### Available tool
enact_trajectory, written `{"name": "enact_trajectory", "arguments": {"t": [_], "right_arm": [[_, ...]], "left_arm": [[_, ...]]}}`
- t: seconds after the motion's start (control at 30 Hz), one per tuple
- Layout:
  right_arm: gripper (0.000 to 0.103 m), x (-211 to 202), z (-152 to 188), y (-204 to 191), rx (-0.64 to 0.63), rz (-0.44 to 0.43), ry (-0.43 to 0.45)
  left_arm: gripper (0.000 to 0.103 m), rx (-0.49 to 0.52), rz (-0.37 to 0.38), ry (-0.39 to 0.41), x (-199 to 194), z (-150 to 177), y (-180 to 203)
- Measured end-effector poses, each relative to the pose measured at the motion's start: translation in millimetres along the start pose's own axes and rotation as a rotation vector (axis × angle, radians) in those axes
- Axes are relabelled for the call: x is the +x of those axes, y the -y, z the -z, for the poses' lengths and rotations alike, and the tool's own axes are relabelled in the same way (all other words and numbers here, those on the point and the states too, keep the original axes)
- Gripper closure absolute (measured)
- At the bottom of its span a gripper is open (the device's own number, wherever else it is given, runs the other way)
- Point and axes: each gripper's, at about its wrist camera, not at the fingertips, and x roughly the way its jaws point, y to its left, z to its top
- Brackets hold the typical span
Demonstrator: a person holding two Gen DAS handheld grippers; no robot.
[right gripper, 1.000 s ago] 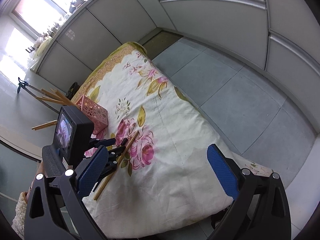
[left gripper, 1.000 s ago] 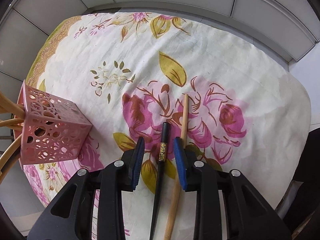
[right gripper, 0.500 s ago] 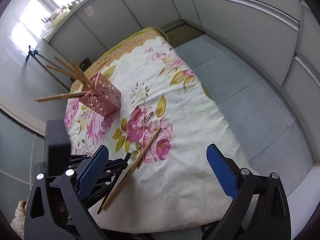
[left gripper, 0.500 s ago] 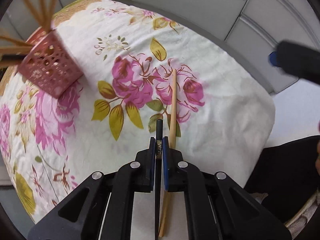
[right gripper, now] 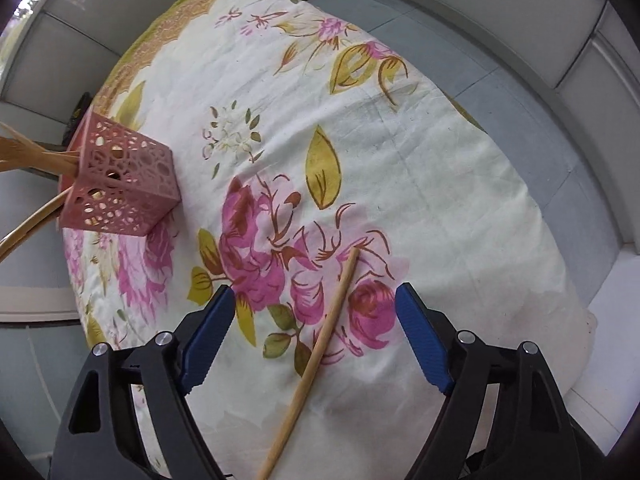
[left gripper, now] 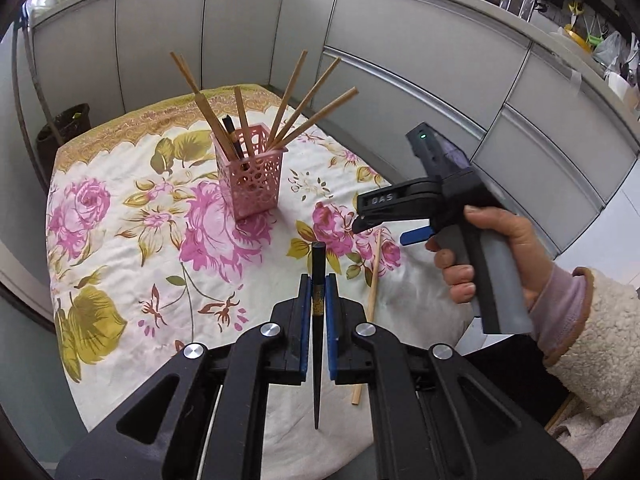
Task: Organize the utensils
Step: 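Grasp the loose wooden chopstick with the right tool while the left tool lifts the black chopstick, then drop the black chopstick into the cup with the left tool while the right tool carries its wooden chopstick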
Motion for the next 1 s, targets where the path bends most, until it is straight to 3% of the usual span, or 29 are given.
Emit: {"name": "enact_trajectory", "arguments": {"t": [0.2, 0.3, 0.4, 0.43, 0.73, 1.0], "right_arm": [[0.034, 13.7, -0.6, -13.9, 0.067, 0.21, 0.019], [0.052, 8.4, 1.2, -13.0, 0.121, 0.235, 0.08], [0.082, 3.4, 1.2, -7.1, 0.126, 0.207, 0.104], [0.096, 1.9, 1.1, 0.1, 0.151, 0.177, 0.111], [0.099, -6.7, 16.0, 28.9, 0.198, 0.018, 0.191], [0.099, -65.2, 40.2, 41.1, 0.109, -0.066, 0.372]], "left_arm": [[0.097, -0.004, 0.024, 0.042, -17.3, -0.3, -2.3], [0.097, -0.004, 0.017, 0.053, -19.0, -0.5, -3.8], [0.097, -0.011, 0.017, 0.065, -20.5, -1.6, -5.0], [0.097, -0.013, 0.017, 0.069, -21.0, -2.1, -5.2], [0.097, -0.028, 0.007, 0.109, -30.3, -4.8, -5.0], [0.097, -0.038, 0.014, 0.169, -43.9, -8.0, -2.3]]}}
